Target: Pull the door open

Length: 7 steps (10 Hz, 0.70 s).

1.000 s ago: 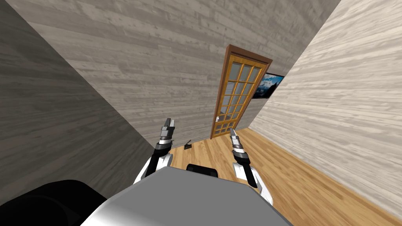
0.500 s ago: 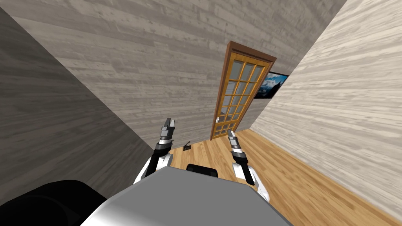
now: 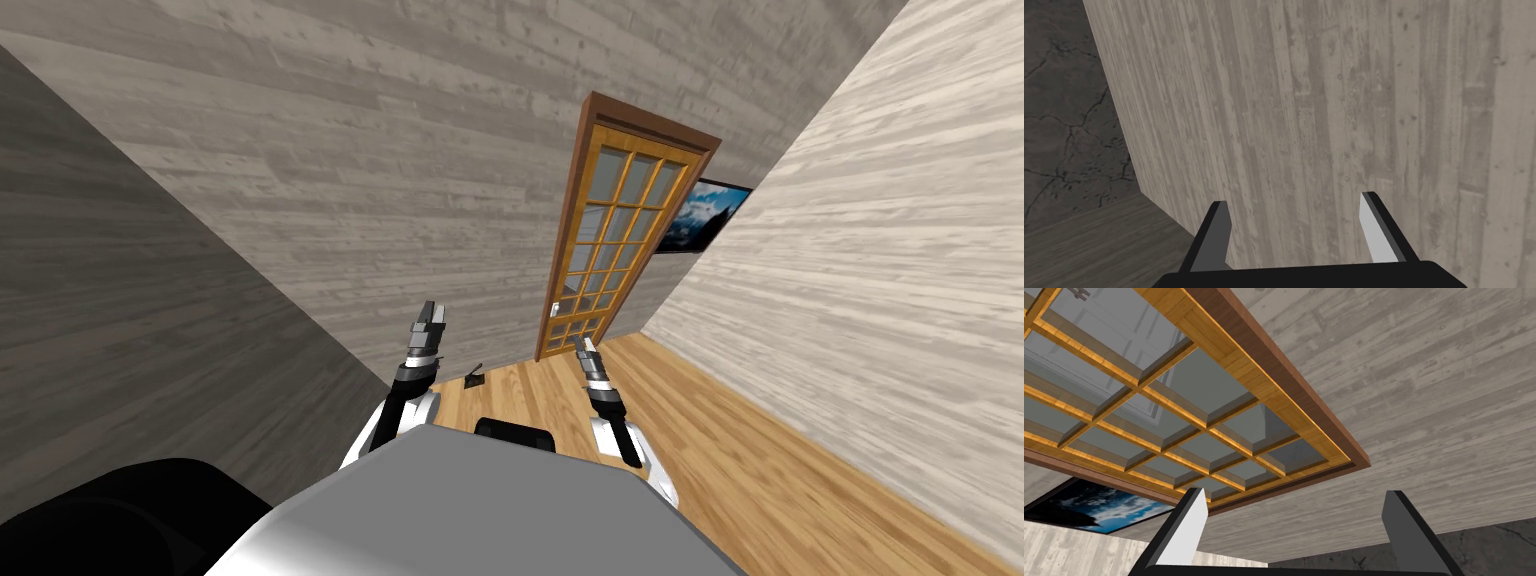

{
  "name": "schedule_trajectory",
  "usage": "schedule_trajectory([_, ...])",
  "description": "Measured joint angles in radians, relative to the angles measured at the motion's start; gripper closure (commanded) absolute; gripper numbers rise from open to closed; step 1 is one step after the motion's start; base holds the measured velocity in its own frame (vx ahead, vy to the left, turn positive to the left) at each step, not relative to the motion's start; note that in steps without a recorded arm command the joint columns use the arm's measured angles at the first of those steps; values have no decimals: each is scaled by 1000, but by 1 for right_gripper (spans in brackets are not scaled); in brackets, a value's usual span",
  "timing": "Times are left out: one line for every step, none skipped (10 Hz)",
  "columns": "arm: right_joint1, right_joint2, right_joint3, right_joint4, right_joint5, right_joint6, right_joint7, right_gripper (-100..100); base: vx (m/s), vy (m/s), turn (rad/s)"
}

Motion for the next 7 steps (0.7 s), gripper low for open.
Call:
schedule_trajectory([-7, -3, -1, 20, 7, -3, 18, -100, 66, -42, 15])
schedule_trajectory([-16, -5, -4, 45, 9, -11, 29, -100, 55, -33, 17])
schedule_trajectory([-26, -5, -6, 69, 14, -17, 42, -100, 64, -42, 39])
schedule_trajectory([-36, -8, -8, 96, 21, -23, 58, -100, 79, -58, 37])
schedule_trajectory([-39, -12, -9, 119, 27, -30, 75, -100, 90, -45, 38])
schedule_trajectory([-50, -14, -12, 149, 34, -37, 94, -100, 96, -46, 36])
schedule_trajectory([-62, -13, -13, 183, 42, -45, 116, -100, 103, -67, 32])
